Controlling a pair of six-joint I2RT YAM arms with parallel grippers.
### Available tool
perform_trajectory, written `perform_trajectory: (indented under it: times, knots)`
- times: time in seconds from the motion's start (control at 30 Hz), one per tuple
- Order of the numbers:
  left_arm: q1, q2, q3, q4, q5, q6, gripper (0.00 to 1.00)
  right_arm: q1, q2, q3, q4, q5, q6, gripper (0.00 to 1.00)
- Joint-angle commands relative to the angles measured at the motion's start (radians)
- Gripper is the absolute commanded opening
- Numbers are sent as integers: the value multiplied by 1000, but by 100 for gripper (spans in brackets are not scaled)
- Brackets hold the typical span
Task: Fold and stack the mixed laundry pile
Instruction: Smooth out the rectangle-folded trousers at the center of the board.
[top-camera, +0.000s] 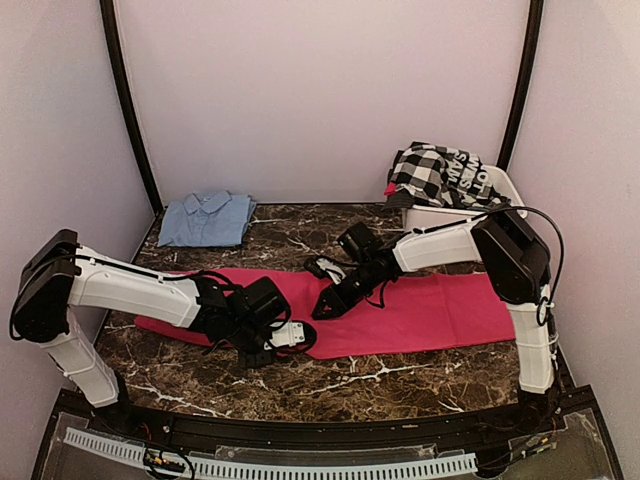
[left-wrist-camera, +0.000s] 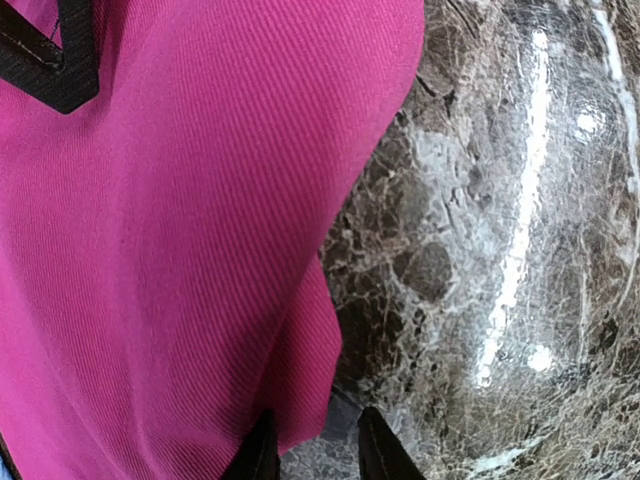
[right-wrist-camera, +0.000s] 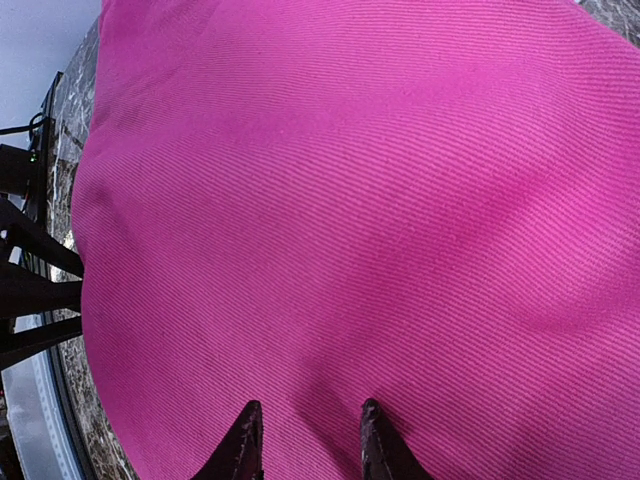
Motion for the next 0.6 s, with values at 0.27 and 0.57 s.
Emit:
perform_trajectory:
  times: [0.27,0.57]
  knots:
    - [24,48,41,-8,29,52,30,-10,42,1,-25,22,-8,30]
    - [28,30,76,-68,21,54,1,-16,48,5,-25,25,-7,30]
